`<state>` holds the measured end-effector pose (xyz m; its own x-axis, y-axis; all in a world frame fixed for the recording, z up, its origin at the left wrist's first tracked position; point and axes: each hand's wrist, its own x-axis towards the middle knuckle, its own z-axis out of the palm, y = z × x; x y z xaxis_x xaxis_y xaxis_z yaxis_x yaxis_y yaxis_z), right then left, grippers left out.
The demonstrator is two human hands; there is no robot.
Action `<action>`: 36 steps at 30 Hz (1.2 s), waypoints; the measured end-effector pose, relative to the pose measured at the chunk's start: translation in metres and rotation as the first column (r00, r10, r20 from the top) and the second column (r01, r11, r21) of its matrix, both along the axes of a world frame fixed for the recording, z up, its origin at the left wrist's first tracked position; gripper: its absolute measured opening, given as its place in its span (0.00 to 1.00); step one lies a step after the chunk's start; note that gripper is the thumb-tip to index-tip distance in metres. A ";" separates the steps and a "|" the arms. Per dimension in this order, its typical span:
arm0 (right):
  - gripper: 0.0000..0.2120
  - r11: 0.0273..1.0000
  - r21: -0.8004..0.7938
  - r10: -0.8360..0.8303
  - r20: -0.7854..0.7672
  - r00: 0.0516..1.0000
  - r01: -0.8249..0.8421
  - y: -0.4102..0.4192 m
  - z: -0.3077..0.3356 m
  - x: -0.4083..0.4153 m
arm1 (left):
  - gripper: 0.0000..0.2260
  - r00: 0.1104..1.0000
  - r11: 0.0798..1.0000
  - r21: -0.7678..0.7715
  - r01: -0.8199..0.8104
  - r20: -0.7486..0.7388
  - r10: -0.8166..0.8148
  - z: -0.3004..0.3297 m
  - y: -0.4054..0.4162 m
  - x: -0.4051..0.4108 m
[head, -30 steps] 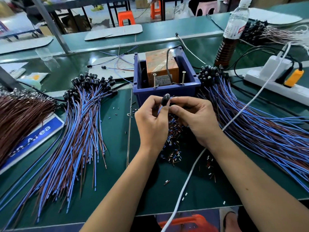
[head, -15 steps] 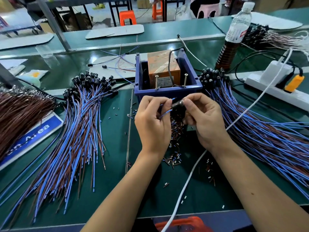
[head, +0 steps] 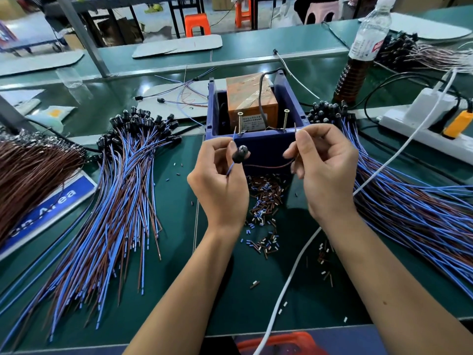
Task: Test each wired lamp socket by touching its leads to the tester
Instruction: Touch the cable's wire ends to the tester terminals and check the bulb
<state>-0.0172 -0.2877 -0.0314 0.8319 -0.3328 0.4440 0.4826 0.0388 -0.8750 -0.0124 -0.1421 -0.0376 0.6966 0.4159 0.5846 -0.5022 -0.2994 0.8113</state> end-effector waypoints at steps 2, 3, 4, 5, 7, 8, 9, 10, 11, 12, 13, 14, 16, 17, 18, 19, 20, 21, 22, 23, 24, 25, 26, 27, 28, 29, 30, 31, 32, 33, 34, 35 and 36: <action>0.05 0.986 -0.078 -0.144 0.025 0.989 0.145 0.000 0.002 0.005 | 0.02 0.999 0.999 -0.013 0.035 -0.002 -0.035 0.000 0.000 0.001; 0.05 0.969 -0.132 -0.205 0.041 0.978 0.208 0.001 0.002 0.006 | 0.03 0.999 0.999 -0.024 0.046 -0.009 -0.046 0.000 0.000 0.001; 0.06 0.946 -0.193 -0.254 0.062 0.965 0.261 0.002 0.002 0.007 | 0.04 0.999 0.998 -0.029 0.050 -0.009 -0.050 0.000 0.000 0.002; 0.06 0.919 -0.249 -0.292 0.085 0.952 0.305 0.003 0.002 0.007 | 0.05 0.999 0.999 -0.026 0.047 -0.002 -0.047 0.000 0.001 0.002; 0.06 0.870 -0.323 -0.351 0.124 0.928 0.373 0.007 0.001 0.005 | 0.06 0.999 0.999 -0.017 0.034 0.009 -0.034 0.001 0.000 0.002; 0.06 0.852 -0.342 -0.371 0.138 0.918 0.396 0.008 0.001 0.004 | 0.07 0.999 0.999 -0.014 0.032 0.009 -0.032 0.001 0.000 0.002; 0.07 0.839 -0.357 -0.383 0.150 0.911 0.412 0.009 0.001 0.004 | 0.07 0.999 0.999 -0.011 0.034 0.007 -0.034 0.001 0.000 0.002; 0.07 0.828 -0.370 -0.389 0.161 0.907 0.421 0.010 0.001 0.004 | 0.07 0.999 0.999 -0.009 0.041 0.006 -0.041 0.000 0.000 0.002; 0.07 0.821 -0.381 -0.390 0.171 0.905 0.426 0.010 0.002 0.005 | 0.07 0.999 0.999 -0.009 0.049 0.005 -0.048 0.000 0.001 0.002; 0.07 0.814 -0.391 -0.390 0.178 0.903 0.429 0.010 0.003 0.005 | 0.07 0.999 0.999 -0.007 0.052 0.004 -0.052 0.000 0.001 0.002; 0.07 0.810 -0.398 -0.390 0.182 0.903 0.430 0.010 0.004 0.005 | 0.08 0.999 0.999 -0.004 0.050 0.004 -0.050 0.001 0.001 0.002; 0.07 0.809 -0.402 -0.389 0.181 0.903 0.429 0.010 0.004 0.005 | 0.08 0.999 0.999 -0.004 0.043 0.003 -0.043 0.001 0.001 0.002; 0.07 0.806 -0.411 -0.388 0.178 0.904 0.426 0.009 0.005 0.005 | 0.09 0.999 0.999 -0.018 0.043 0.001 -0.043 0.001 0.001 0.003; 0.07 0.802 -0.415 -0.389 0.182 0.903 0.429 0.009 0.005 0.005 | 0.08 0.999 0.998 -0.026 0.055 0.001 -0.055 0.000 0.001 0.003; 0.07 0.799 -0.419 -0.389 0.187 0.902 0.432 0.009 0.005 0.005 | 0.08 0.998 0.997 -0.032 0.069 0.000 -0.070 -0.001 0.001 0.004; 0.07 0.798 -0.420 -0.389 0.190 0.901 0.433 0.009 0.005 0.005 | 0.08 0.997 0.996 -0.038 0.082 -0.002 -0.082 -0.002 0.002 0.004; 0.07 0.798 -0.420 -0.387 0.192 0.902 0.432 0.010 0.005 0.004 | 0.08 0.996 0.995 -0.045 0.090 -0.004 -0.090 -0.002 0.002 0.005; 0.07 0.800 -0.419 -0.385 0.193 0.902 0.431 0.010 0.005 0.004 | 0.08 0.996 0.995 -0.048 0.091 -0.003 -0.091 -0.003 0.002 0.005; 0.08 0.801 -0.417 -0.383 0.193 0.903 0.429 0.011 0.005 0.003 | 0.08 0.996 0.995 -0.050 0.089 0.000 -0.089 -0.003 0.002 0.005; 0.08 0.803 -0.416 -0.381 0.193 0.904 0.428 0.011 0.005 0.003 | 0.08 0.996 0.995 -0.051 0.086 0.001 -0.086 -0.002 0.001 0.004; 0.08 0.803 -0.415 -0.381 0.194 0.904 0.427 0.011 0.005 0.003 | 0.08 0.997 0.995 -0.051 0.081 0.003 -0.081 -0.002 0.001 0.004; 0.08 0.802 -0.416 -0.381 0.195 0.904 0.428 0.011 0.005 0.003 | 0.08 0.998 0.996 -0.051 0.070 0.004 -0.070 -0.002 0.001 0.004; 0.08 0.802 -0.416 -0.381 0.194 0.904 0.428 0.011 0.005 0.003 | 0.08 0.998 0.997 -0.054 0.057 0.003 -0.057 -0.002 0.001 0.004; 0.08 0.803 -0.415 -0.382 0.191 0.904 0.427 0.011 0.005 0.003 | 0.08 0.999 0.997 -0.060 0.049 0.000 -0.049 -0.002 0.001 0.004; 0.08 0.804 -0.414 -0.383 0.187 0.904 0.427 0.011 0.005 0.003 | 0.08 0.999 0.997 -0.066 0.048 -0.003 -0.048 -0.002 0.001 0.004; 0.08 0.804 -0.414 -0.385 0.184 0.904 0.427 0.011 0.004 0.003 | 0.08 0.999 0.997 -0.065 0.049 -0.006 -0.049 -0.002 0.001 0.004; 0.08 0.805 -0.412 -0.385 0.184 0.904 0.427 0.011 0.004 0.003 | 0.08 0.999 0.997 -0.061 0.051 -0.010 -0.052 -0.001 0.002 0.004; 0.08 0.806 -0.410 -0.385 0.185 0.904 0.427 0.011 0.004 0.003 | 0.09 0.998 0.997 -0.057 0.057 -0.017 -0.058 -0.001 0.002 0.004; 0.08 0.808 -0.407 -0.383 0.187 0.905 0.426 0.011 0.004 0.003 | 0.09 0.997 0.996 -0.056 0.066 -0.025 -0.068 -0.001 0.001 0.004; 0.08 0.810 -0.406 -0.379 0.188 0.906 0.424 0.010 0.003 0.004 | 0.09 0.997 0.996 -0.057 0.074 -0.030 -0.076 -0.002 0.002 0.004; 0.08 0.811 -0.406 -0.377 0.188 0.907 0.421 0.010 0.003 0.004 | 0.09 0.996 0.995 -0.058 0.079 -0.030 -0.081 -0.002 0.002 0.004; 0.08 0.813 -0.404 -0.375 0.187 0.908 0.419 0.010 0.002 0.004 | 0.09 0.996 0.995 -0.057 0.080 -0.028 -0.082 -0.002 0.002 0.004; 0.08 0.816 -0.401 -0.373 0.186 0.909 0.417 0.010 0.002 0.005 | 0.09 0.997 0.996 -0.053 0.077 -0.027 -0.078 -0.003 0.002 0.005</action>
